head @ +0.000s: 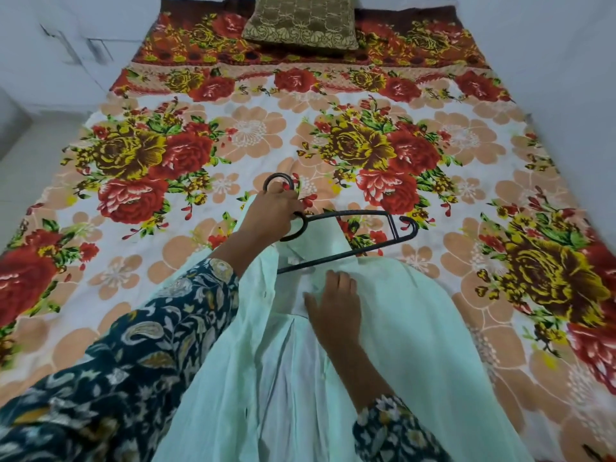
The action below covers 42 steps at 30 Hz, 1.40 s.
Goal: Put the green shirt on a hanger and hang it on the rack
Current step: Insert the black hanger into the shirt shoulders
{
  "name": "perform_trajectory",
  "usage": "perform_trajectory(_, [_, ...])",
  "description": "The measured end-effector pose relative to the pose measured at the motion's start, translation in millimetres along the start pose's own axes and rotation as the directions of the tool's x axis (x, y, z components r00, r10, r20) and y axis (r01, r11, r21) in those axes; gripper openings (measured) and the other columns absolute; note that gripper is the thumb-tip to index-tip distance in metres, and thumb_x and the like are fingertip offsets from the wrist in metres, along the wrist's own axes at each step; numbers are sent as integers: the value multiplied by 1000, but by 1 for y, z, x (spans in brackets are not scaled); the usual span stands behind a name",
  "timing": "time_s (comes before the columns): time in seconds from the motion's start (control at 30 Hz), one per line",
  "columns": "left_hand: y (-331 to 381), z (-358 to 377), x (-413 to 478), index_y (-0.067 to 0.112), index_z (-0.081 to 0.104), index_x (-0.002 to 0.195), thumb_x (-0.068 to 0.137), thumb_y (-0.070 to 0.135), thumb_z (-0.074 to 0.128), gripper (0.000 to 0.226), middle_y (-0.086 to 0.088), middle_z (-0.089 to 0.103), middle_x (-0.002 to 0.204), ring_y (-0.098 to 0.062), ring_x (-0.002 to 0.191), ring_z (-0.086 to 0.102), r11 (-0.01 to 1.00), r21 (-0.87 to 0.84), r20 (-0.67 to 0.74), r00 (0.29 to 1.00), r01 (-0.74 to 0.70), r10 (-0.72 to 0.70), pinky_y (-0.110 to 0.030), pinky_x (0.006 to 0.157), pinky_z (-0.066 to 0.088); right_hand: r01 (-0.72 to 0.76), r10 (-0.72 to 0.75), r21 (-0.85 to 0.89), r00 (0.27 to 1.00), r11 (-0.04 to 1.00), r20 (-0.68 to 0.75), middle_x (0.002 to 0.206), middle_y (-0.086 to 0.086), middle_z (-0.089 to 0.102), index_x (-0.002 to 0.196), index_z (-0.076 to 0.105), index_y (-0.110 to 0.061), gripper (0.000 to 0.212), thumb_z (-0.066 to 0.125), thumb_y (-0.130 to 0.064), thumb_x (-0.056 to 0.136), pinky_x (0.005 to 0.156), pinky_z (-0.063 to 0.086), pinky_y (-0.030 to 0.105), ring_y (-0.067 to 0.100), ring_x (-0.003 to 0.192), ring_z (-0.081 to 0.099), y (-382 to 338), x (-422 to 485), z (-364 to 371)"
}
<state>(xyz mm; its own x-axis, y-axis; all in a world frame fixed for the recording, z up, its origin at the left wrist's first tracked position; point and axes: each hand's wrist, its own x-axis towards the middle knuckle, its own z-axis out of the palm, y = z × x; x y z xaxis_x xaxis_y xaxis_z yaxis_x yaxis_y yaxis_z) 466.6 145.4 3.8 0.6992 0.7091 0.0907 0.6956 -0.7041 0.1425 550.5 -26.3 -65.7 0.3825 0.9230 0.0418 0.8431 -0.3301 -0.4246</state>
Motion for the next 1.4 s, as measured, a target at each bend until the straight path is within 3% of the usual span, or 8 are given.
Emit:
perform_trajectory(0.13, [-9, 3, -9, 6, 73, 85, 70, -7, 60, 24, -10, 67, 78, -35, 78, 54, 994, 53, -67, 992, -100, 104, -34, 57, 33, -218, 218, -11, 974, 976, 56, 103, 19, 65, 106, 61, -3, 28, 62, -18, 83, 73, 51, 36, 33, 96, 62, 7, 42, -7])
perform_trajectory(0.3, [-12, -2, -16, 10, 74, 74, 63, 0, 61, 20, -2, 67, 68, -29, 65, 56, 977, 129, -105, 977, -169, 183, -31, 52, 37, -537, 620, 577, 782, 616, 66, 90, 23, 63, 87, 61, 3, 21, 49, -14, 93, 74, 41, 39, 30, 86, 55, 56, 69, -56])
perform_trajectory(0.43, [-5, -2, -20, 17, 69, 62, 52, 1, 77, 20, 7, 62, 61, -22, 65, 57, 921, 271, 33, 959, -279, 281, -27, 55, 40, -445, 556, 684, 828, 578, 69, 65, 10, 36, 57, 47, -10, 31, 54, -8, 87, 58, 24, 30, 19, 63, 32, 80, 74, -86])
perform_trajectory(0.8, [18, 30, -21, 21, 64, 55, 47, 14, 81, 20, 8, 57, 57, -18, 66, 58, 889, 389, 132, 970, -241, 205, -25, 54, 39, -298, 290, 561, 951, 773, 105, 58, 8, 27, 58, 35, -13, 32, 54, -11, 84, 55, 17, 31, 18, 55, 26, 46, 83, -97])
perform_trajectory(1.03, [17, 43, -26, 9, 56, 123, 86, 2, 46, 39, -11, 50, 129, -33, 115, 45, 978, 53, 63, 977, 200, -204, -40, 88, 37, -538, 174, 613, 816, 579, 551, 74, 2, 59, 74, 57, -15, 19, 55, -24, 91, 56, 41, 26, 15, 61, 56, 12, 80, -82])
perform_trajectory(1.13, [9, 45, -40, 5, 55, 122, 83, -2, 47, 41, -16, 50, 129, -38, 114, 45, 867, -215, -111, 871, 449, -478, -45, 90, 38, -502, 255, 578, 852, 643, 457, 85, 15, 64, 80, 60, -5, 24, 52, -24, 93, 64, 43, 30, 20, 71, 59, 16, 85, -67])
perform_trajectory(1.27, [-13, 41, -52, 1, 44, 129, 91, 18, 48, 42, -20, 40, 135, -37, 126, 35, 531, -341, 102, 592, 776, -800, -49, 102, 32, -445, 122, 522, 833, 727, 540, 104, 7, 57, 119, 58, -6, 32, 46, -5, 90, 81, 44, 34, 19, 93, 54, 10, 90, -58])
perform_trajectory(1.4, [-35, 45, -61, 3, 54, 116, 88, 10, 42, 31, -18, 51, 126, -36, 121, 41, 542, -273, 235, 602, 795, -763, -50, 100, 34, -461, -53, 640, 786, 615, 616, 119, -2, 55, 130, 53, -9, 42, 43, 4, 91, 96, 44, 33, 19, 115, 54, -3, 94, -48])
